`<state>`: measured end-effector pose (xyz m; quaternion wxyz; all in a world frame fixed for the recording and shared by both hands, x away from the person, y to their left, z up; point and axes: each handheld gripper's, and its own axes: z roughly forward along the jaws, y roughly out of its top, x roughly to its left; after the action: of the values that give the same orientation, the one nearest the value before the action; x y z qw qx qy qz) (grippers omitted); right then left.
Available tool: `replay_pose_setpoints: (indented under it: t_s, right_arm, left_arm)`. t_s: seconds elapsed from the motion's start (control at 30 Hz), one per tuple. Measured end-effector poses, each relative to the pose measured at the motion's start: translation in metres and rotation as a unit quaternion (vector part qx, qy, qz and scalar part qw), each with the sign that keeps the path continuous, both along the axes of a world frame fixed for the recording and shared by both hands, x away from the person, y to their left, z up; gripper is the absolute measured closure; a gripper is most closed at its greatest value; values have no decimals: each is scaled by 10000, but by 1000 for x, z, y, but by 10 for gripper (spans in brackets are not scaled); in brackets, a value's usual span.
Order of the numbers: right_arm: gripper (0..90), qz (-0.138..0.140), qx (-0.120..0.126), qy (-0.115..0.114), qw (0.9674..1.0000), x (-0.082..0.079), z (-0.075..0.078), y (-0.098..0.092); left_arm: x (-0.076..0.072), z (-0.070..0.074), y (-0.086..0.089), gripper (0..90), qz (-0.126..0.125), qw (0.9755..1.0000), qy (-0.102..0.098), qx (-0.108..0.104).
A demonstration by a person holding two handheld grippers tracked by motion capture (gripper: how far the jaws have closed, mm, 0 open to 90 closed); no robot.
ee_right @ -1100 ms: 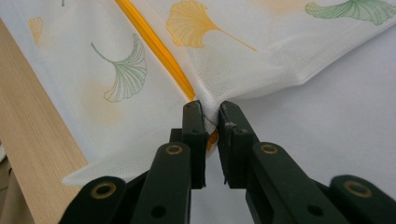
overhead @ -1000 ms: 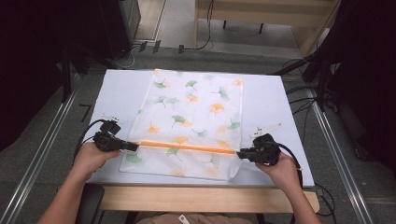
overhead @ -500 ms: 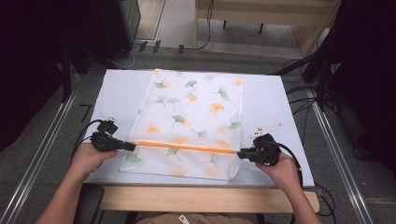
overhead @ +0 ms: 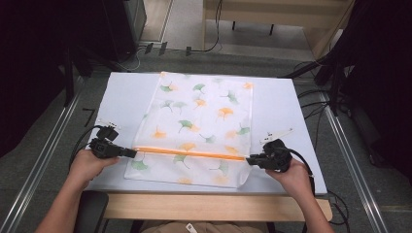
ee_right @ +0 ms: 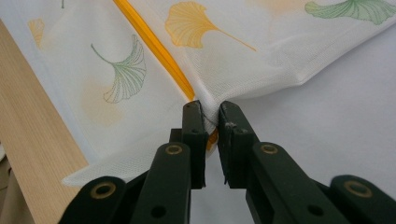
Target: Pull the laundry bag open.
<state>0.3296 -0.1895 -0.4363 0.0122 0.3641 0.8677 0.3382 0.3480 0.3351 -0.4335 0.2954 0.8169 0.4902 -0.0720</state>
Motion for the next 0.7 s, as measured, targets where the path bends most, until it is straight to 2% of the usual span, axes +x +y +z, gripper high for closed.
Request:
replay_pose_setpoints:
  t_s: [0.13, 0.3, 0.57, 0.7]
  right_arm:
    - [831, 4, 4, -6, 10000, 0, 0, 0]
    - [831, -43, -17, 13, 10000, 3, -2, -4]
    - [828, -154, -83, 96, 9998, 6, -6, -10]
    - [827, -243, -115, 104, 9996, 8, -9, -15]
  left_arm:
    - [0, -1, 4, 900, 16, 10000, 27, 7]
    - [-1, -3, 15, 900, 251, 9997, 37, 9]
    - [-2, -1, 11, 900, 172, 9998, 30, -81]
    - [-4, 1, 4, 900, 74, 10000, -19, -65]
